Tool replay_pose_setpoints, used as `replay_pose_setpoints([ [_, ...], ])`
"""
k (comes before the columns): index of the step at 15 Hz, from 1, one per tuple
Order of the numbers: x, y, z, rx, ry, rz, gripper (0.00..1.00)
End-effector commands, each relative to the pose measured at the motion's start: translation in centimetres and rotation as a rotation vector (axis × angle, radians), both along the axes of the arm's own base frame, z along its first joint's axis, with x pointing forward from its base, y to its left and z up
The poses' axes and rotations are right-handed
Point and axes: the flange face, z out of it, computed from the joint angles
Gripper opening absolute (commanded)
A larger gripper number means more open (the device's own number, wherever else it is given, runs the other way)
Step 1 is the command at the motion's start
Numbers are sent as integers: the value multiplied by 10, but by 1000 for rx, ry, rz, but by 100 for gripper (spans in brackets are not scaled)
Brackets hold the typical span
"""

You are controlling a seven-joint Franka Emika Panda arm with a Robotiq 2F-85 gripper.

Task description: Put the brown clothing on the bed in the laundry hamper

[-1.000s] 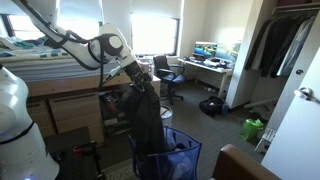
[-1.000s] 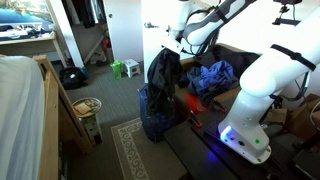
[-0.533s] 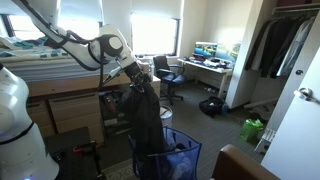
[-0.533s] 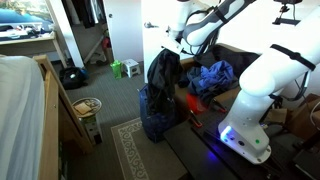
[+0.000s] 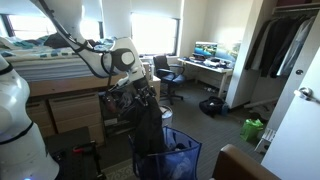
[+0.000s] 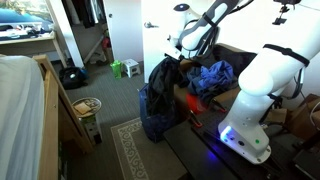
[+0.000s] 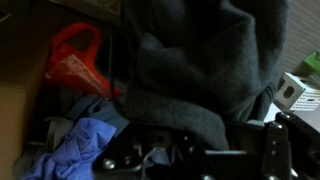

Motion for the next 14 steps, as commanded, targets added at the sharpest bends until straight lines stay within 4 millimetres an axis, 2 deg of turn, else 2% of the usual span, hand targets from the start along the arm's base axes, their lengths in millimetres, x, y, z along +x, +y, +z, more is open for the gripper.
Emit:
replay_pose_setpoints([
  [1, 30, -16, -29, 49, 49, -52, 0],
  [5, 53, -18, -59, 73, 119, -88, 0],
  [11, 88, -4, -89, 72, 165, -90, 0],
  [14, 100, 1, -106, 84, 213, -91, 0],
])
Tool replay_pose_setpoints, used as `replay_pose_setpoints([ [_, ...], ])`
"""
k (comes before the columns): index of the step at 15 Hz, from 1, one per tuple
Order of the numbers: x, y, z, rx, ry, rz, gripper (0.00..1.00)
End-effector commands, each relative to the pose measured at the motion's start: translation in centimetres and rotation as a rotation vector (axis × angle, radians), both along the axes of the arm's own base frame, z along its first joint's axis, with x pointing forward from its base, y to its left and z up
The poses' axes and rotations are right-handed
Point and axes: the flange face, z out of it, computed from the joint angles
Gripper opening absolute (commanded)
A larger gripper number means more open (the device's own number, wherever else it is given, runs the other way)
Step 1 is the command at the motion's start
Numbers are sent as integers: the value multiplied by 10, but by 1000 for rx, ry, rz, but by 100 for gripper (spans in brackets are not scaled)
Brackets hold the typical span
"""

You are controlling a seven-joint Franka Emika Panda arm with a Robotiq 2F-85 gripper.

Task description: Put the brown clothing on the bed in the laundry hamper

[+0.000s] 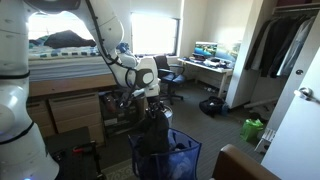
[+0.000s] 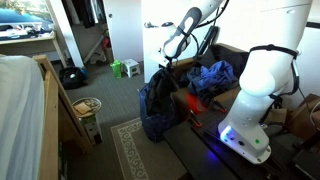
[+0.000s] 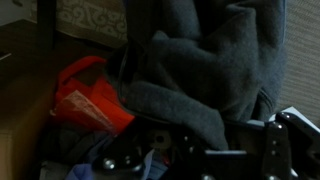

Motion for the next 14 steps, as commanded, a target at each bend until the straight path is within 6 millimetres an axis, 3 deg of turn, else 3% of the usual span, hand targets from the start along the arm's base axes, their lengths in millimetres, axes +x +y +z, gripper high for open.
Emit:
replay_pose_setpoints([
  [1, 17, 4, -9, 2, 51, 1, 0],
  [2, 8, 2, -10, 8, 27, 0, 0],
  [8, 8, 2, -14, 6, 18, -5, 0],
  [14, 54, -39, -55, 119, 93, -59, 0],
])
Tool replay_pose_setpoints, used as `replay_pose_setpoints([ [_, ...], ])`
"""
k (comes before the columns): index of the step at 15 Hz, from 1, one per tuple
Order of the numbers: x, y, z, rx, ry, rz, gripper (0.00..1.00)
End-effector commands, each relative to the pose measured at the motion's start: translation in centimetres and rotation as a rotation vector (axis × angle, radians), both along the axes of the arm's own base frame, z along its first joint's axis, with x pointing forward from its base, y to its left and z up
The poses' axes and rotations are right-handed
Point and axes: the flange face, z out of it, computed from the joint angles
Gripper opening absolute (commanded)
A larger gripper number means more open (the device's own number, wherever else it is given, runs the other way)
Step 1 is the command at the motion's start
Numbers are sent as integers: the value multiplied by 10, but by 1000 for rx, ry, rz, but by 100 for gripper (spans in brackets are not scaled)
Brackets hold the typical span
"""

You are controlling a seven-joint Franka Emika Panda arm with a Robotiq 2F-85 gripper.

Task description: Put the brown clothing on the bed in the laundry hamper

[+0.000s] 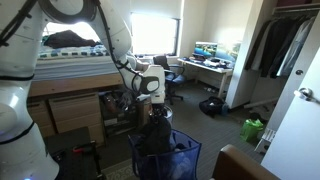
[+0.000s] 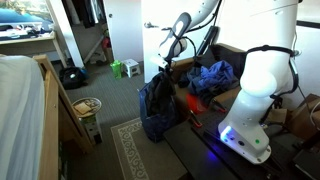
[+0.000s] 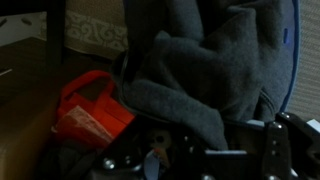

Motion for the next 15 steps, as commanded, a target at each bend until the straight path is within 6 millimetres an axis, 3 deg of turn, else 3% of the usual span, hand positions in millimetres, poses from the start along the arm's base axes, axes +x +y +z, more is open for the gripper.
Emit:
replay_pose_setpoints([
  [1, 35, -28, -26, 81, 33, -12, 0],
  [4, 56, -48, -44, 135, 51, -31, 0],
  [7, 72, -50, -52, 170, 72, -20, 0],
  [15, 102, 8, -82, 199, 236, 108, 0],
])
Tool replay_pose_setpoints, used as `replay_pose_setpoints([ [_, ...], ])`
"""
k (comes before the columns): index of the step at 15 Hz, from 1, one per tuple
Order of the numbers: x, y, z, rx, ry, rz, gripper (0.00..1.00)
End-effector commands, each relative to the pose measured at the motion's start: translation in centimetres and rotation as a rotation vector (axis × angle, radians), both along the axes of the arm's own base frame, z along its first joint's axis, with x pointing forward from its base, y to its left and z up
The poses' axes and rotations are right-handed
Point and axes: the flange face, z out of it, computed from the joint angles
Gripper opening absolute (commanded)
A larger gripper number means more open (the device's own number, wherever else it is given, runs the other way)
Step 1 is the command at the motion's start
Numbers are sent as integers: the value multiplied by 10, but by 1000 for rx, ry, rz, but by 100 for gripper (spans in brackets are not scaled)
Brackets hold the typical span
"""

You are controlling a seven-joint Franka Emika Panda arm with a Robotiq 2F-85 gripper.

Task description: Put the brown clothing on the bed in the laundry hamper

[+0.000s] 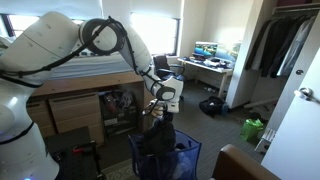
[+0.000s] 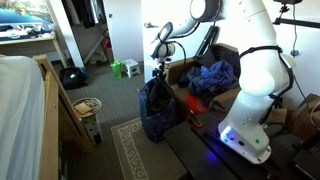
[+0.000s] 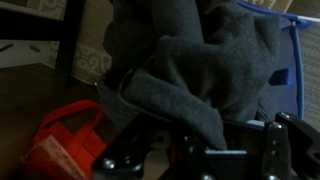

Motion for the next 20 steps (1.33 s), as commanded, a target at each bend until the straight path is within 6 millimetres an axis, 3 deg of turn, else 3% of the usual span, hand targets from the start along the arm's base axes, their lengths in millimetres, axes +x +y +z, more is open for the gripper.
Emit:
replay_pose_setpoints([
  [1, 19, 16, -19, 30, 76, 56, 0],
  [11, 33, 5, -104, 36, 289, 47, 0],
  [18, 38, 13, -128, 32, 338, 60, 0],
  [19, 39, 14, -126, 29, 339, 62, 25],
  [20, 39, 14, -122, 18, 337, 64, 28],
])
